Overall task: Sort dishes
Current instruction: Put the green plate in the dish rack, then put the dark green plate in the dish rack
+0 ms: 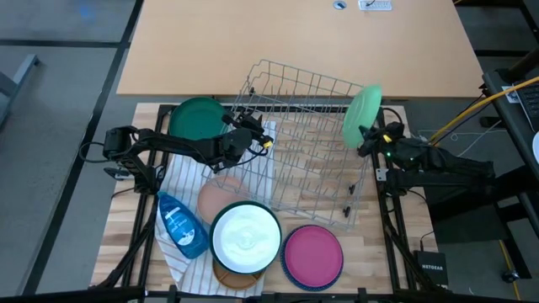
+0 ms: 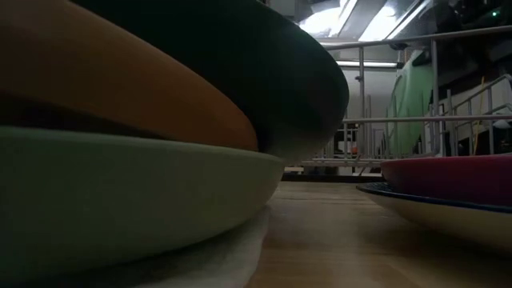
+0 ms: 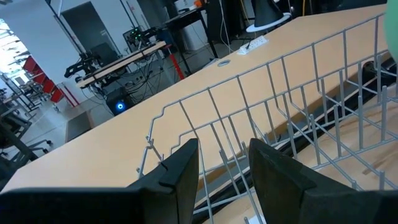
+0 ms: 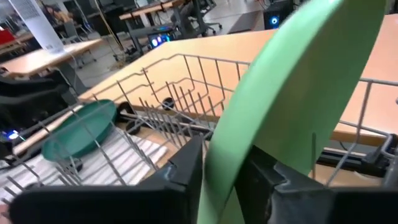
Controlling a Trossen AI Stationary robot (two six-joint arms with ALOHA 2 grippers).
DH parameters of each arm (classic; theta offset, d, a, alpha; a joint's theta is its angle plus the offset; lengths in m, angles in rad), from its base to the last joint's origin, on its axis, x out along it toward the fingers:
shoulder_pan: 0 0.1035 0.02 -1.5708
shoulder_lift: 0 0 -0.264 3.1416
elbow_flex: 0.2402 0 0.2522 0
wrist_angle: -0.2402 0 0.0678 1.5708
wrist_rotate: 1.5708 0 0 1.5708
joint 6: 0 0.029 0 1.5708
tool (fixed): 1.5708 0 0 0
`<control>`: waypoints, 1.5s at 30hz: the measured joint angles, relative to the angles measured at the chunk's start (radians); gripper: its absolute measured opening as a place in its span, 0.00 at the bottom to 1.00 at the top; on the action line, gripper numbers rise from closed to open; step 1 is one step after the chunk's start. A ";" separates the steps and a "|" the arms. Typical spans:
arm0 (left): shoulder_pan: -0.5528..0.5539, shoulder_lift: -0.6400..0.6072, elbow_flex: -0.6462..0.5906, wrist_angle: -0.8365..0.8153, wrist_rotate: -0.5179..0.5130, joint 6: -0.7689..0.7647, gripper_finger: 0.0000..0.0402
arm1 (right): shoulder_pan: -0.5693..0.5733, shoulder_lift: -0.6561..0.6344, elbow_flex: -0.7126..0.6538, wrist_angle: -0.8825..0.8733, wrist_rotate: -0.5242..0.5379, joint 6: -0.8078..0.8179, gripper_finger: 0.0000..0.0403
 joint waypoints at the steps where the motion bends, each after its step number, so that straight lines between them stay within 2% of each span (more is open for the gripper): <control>1: 0.000 0.000 0.000 0.000 0.000 0.000 0.33 | 0.000 0.000 0.000 -0.006 0.000 0.000 0.24; 8: 0.000 0.000 0.000 0.000 0.000 0.000 0.33 | 0.000 0.000 0.000 -0.014 0.028 0.003 0.36; 15: 0.000 0.000 0.000 0.000 0.046 0.000 0.33 | 0.000 0.000 0.000 -0.023 0.047 0.086 0.39; 18: 0.000 0.000 0.000 -0.001 0.058 0.000 0.33 | 0.000 0.000 0.000 -0.070 0.053 0.145 0.39; 23: 0.000 0.000 0.000 -0.017 0.060 -0.001 0.33 | 0.001 0.000 0.053 -0.298 0.032 0.312 0.39; 27: 0.000 0.000 0.000 -0.050 0.060 -0.001 0.33 | 0.001 0.000 0.118 -0.450 -0.025 0.403 0.39; 37: -0.007 -0.007 0.000 -0.050 0.060 0.034 0.33 | 0.001 0.000 0.279 -0.602 -0.186 0.407 0.39; 45: -0.052 -0.115 0.000 -0.052 0.060 0.162 0.33 | 0.001 0.000 0.320 -0.684 -0.394 0.408 0.39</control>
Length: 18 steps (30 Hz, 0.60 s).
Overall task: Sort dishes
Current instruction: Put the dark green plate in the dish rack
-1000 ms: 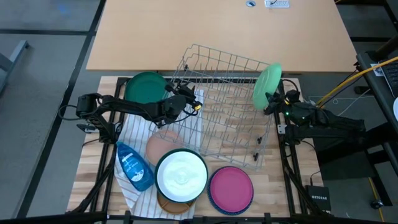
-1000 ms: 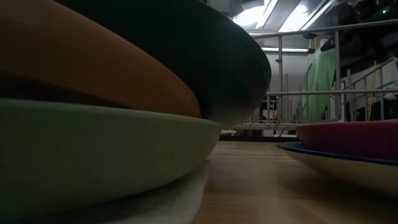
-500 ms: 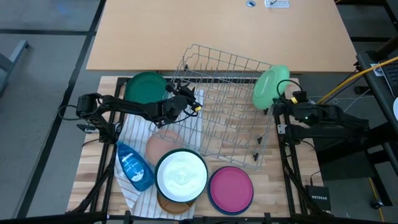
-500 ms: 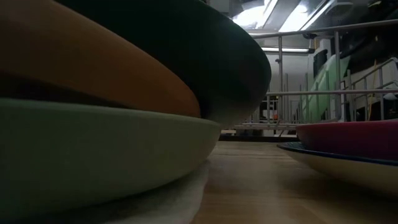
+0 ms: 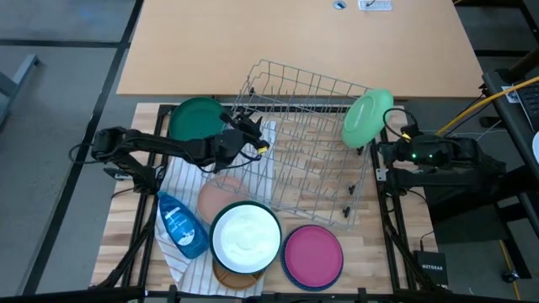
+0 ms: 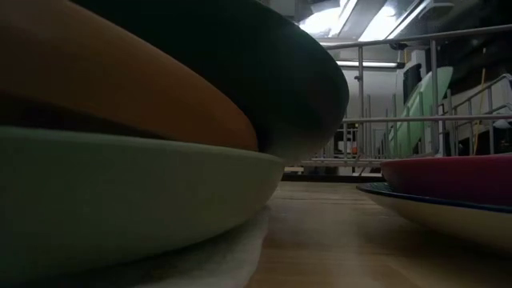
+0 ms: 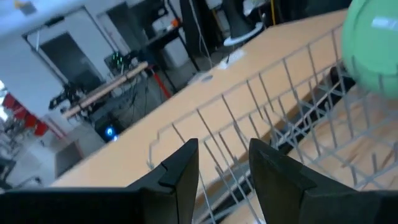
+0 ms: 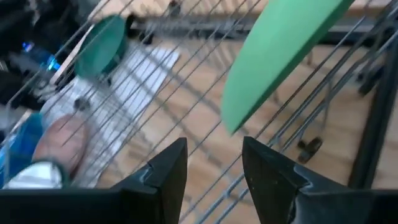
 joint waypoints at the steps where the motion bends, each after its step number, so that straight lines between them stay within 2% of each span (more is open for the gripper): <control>1: -0.007 -0.020 0.000 -0.011 0.000 0.014 0.33 | 0.000 0.000 0.000 -0.009 -0.027 0.000 0.39; 3: -0.025 -0.065 0.000 -0.067 0.000 0.027 0.33 | 0.000 0.000 0.000 -0.017 -0.075 0.000 0.39; 6: -0.045 -0.146 0.000 -0.243 0.000 -0.024 0.33 | 0.000 0.000 0.000 -0.017 -0.118 0.000 0.39; 13: -0.042 -0.365 0.000 -0.730 0.013 -0.408 0.33 | 0.000 0.000 0.000 -0.033 -0.132 -0.010 0.39; 18: 0.015 -0.489 0.000 -1.094 0.184 -0.671 0.33 | 0.000 0.000 -0.016 -0.033 -0.132 -0.011 0.39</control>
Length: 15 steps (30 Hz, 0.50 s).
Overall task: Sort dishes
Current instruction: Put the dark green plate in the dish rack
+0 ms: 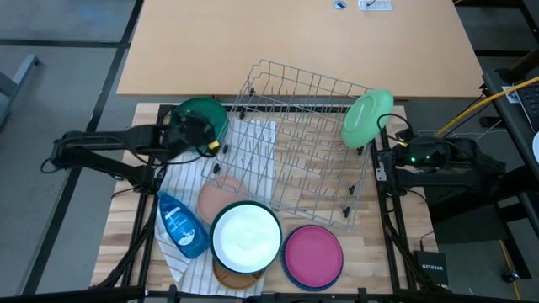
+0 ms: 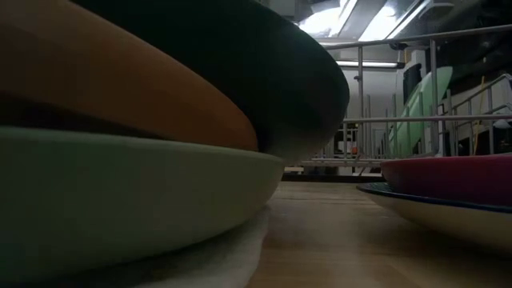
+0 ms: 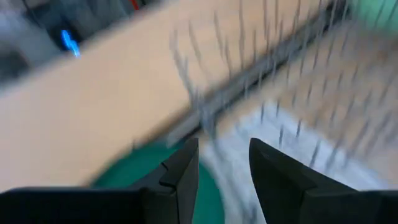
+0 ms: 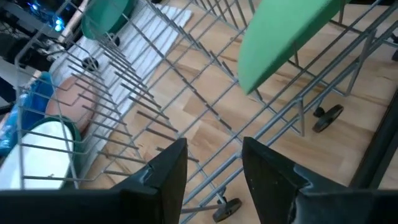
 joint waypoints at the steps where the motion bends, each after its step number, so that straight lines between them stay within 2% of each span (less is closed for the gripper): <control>1: 0.012 -0.013 0.000 -0.073 0.035 -0.038 0.33 | 0.000 0.000 -0.006 0.000 0.000 0.000 0.39; 5: 0.044 -0.026 0.000 -0.318 0.128 -0.112 0.33 | 0.000 0.000 -0.032 0.000 0.000 0.000 0.39; 7: 0.050 -0.022 -0.011 -0.380 0.148 -0.105 0.33 | 0.000 0.000 -0.046 0.001 0.000 0.000 0.39; 10: 0.049 -0.022 -0.057 -0.404 0.183 -0.023 0.33 | 0.000 0.000 -0.065 0.001 -0.004 0.000 0.39; 15: 0.050 -0.020 -0.171 -0.384 0.285 0.121 0.33 | 0.000 0.000 -0.076 0.003 -0.074 0.001 0.39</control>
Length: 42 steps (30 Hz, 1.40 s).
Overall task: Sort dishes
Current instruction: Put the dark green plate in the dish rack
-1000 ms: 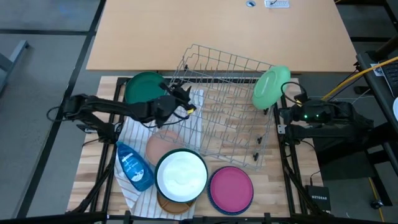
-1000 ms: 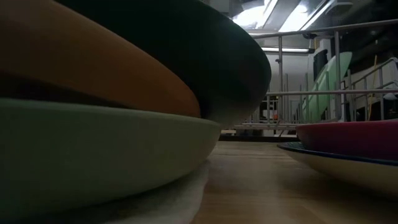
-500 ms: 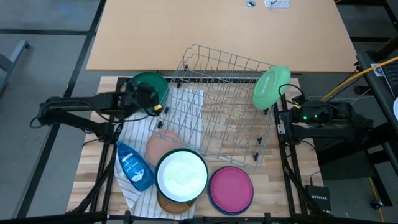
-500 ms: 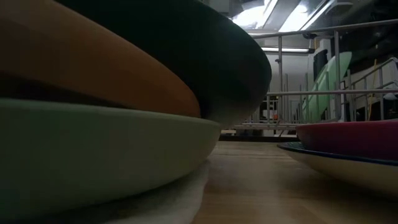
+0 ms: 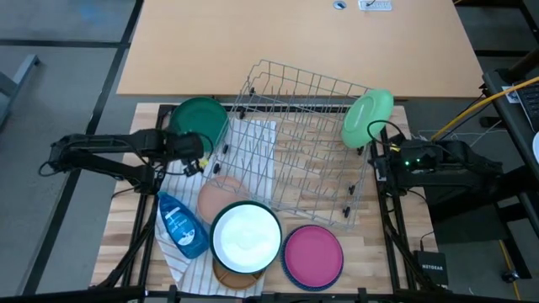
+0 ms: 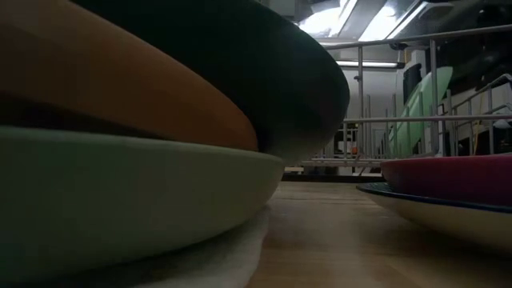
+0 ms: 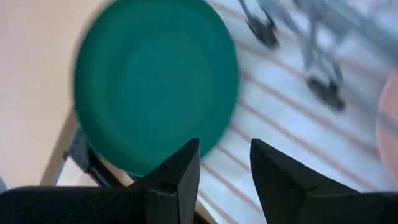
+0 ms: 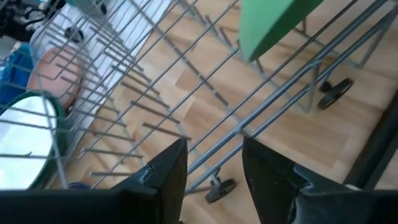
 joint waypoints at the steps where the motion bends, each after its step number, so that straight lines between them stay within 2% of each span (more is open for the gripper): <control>1: 0.000 0.000 -0.026 0.005 0.008 0.010 0.33 | 0.000 0.000 0.000 0.001 -0.009 0.001 0.39; 5: 0.000 0.002 -0.114 0.060 0.024 0.054 0.33 | 0.000 0.000 0.000 0.001 -0.013 0.001 0.39; 8: 0.000 0.018 -0.099 0.079 0.066 0.076 0.33 | 0.000 0.000 0.000 0.001 -0.012 0.001 0.39; 18: 0.001 0.024 -0.101 0.099 0.069 0.044 0.33 | 0.000 0.000 0.000 0.001 -0.005 0.001 0.39; 29: 0.102 0.014 -0.071 0.112 0.063 0.047 0.33 | 0.000 0.000 0.000 0.000 -0.005 0.001 0.39; 32: 0.113 0.013 -0.063 0.125 0.061 0.055 0.33 | 0.000 0.000 0.000 0.000 -0.005 0.001 0.39; 37: 0.111 0.014 -0.065 0.059 0.083 0.069 0.33 | 0.000 0.000 0.000 -0.001 -0.005 0.001 0.39; 42: 0.115 0.007 -0.065 0.048 0.100 -0.049 0.33 | 0.000 0.000 0.000 -0.001 -0.005 0.001 0.39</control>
